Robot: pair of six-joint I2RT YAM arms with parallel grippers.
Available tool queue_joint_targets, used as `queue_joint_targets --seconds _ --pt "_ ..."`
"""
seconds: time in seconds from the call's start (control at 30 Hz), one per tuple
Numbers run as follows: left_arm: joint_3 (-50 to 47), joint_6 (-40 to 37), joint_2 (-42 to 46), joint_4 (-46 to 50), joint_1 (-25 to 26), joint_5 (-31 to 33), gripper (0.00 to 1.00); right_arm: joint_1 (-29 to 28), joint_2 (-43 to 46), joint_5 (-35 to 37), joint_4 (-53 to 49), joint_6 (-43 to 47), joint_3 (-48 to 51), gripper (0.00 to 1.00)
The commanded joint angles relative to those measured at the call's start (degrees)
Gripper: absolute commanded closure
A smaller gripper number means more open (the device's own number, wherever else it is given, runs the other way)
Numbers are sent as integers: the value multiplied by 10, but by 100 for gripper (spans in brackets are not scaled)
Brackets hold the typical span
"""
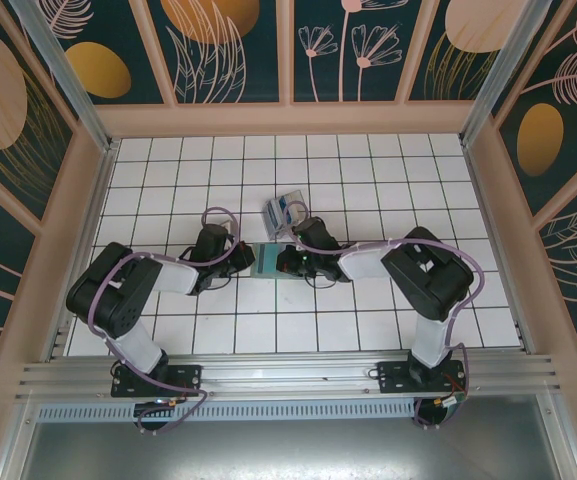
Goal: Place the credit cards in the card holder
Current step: Insert the credit card into the card slot, then flip over the card slot in the card holder.
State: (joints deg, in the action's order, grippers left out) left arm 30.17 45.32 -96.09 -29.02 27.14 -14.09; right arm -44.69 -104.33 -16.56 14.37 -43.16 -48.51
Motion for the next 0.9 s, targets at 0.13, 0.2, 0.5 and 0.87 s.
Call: queue_joint_targets --seconds 0.13,0.2,0.5,0.87 --pt "-12 3 -7 41 11 -10 95 -9 107 82 -55 52 42 80" --pt "-10 4 -12 44 11 -16 95 -9 126 111 -65 49 53 75" --pt "-25 8 2 32 11 -16 95 -5 95 115 -75 9 50 56" --pt "-29 13 4 22 10 -27 95 -5 50 68 -52 -2 40 60"
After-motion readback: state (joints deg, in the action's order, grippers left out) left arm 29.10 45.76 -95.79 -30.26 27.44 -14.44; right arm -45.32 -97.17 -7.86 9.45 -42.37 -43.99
